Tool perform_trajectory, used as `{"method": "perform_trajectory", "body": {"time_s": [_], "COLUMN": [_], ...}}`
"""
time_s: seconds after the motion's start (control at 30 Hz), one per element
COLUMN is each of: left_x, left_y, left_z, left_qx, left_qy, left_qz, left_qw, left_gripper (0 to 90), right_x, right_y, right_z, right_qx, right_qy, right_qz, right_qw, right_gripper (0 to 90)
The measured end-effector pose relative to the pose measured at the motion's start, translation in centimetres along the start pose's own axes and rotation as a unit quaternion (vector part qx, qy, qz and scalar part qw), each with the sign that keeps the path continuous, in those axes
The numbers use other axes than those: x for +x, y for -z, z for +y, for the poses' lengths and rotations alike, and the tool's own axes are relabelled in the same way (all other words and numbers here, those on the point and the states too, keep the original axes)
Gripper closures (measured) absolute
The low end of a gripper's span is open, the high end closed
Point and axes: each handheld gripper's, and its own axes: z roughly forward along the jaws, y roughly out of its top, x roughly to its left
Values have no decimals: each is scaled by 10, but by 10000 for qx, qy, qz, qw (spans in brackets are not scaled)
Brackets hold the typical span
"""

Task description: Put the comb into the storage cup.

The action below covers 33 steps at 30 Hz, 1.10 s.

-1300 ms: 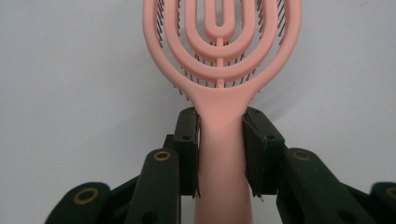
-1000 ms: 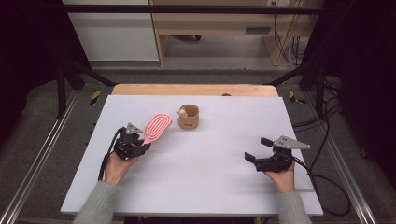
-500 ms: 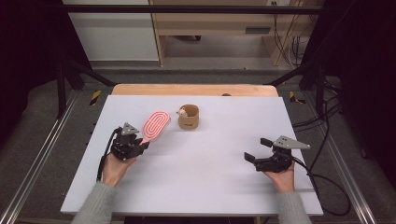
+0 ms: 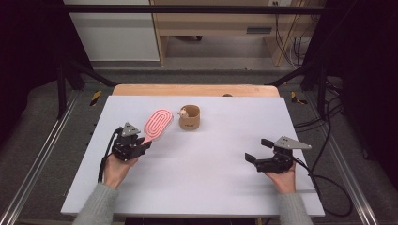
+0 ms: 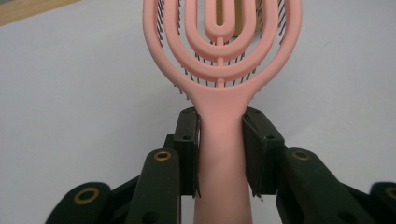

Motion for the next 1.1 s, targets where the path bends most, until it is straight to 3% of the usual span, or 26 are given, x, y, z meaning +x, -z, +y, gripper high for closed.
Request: {"method": "perform_trajectory", "body": {"time_s": [1.1], "left_x": [-34], "left_y": [3], "left_z": [7], "left_qx": [-371], "left_qy": [-360], "left_qz": [-120], "left_qw": [9986], "left_gripper": [686], "right_x": [29], "right_y": [-15], "right_z": [13], "right_qx": [-6], "right_qy": [50], "right_qz": [171], "right_qw": [9998], "right_gripper": [4]}}
